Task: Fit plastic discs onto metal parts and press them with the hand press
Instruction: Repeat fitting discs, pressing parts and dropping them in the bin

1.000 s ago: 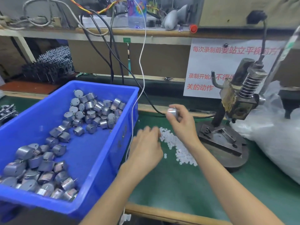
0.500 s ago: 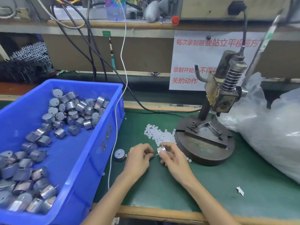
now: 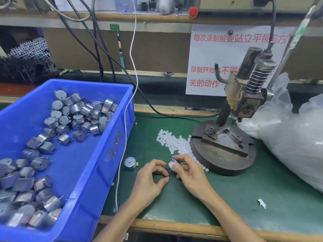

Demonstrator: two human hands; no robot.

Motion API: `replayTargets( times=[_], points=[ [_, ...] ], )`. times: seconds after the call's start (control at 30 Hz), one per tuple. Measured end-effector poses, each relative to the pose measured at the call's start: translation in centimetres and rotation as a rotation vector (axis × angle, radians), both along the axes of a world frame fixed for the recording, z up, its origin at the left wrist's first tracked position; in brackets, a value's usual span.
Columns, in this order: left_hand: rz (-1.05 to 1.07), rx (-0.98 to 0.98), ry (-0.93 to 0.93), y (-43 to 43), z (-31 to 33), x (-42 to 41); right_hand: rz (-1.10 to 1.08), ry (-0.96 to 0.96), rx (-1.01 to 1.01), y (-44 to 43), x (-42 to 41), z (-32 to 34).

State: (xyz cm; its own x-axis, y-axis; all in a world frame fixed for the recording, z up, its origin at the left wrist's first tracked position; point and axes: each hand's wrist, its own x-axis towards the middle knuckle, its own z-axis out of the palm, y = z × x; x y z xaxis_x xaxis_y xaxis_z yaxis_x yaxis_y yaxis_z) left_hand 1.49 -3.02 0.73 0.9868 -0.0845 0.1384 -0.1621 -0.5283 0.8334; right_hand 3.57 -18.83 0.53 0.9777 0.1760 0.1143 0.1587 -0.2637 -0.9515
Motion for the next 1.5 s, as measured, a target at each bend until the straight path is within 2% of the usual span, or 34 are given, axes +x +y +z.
replayTargets(
  times=[0.2, 0.43, 0.87, 1.1, 1.5],
  points=[
    [0.019, -0.048, -0.005, 0.3, -0.5, -0.3, 0.056, -0.037, -0.043, -0.1, -0.3, -0.3],
    [-0.017, 0.072, 0.008, 0.2, -0.6, -0.4, 0.089, -0.162, -0.153, 0.0, -0.3, -0.4],
    [-0.03, 0.111, -0.068, 0.2, -0.4, -0.6, 0.187, -0.497, -0.45, 0.2, -1.1, -0.3],
    [-0.056, 0.099, -0.084, 0.3, -0.4, -0.6, 0.208, -0.569, -0.519, 0.3, -1.2, -0.1],
    [-0.062, 0.134, -0.102, 0.3, -0.6, -0.6, 0.221, -0.58, -0.502, 0.1, -0.9, -1.0]
  ],
)
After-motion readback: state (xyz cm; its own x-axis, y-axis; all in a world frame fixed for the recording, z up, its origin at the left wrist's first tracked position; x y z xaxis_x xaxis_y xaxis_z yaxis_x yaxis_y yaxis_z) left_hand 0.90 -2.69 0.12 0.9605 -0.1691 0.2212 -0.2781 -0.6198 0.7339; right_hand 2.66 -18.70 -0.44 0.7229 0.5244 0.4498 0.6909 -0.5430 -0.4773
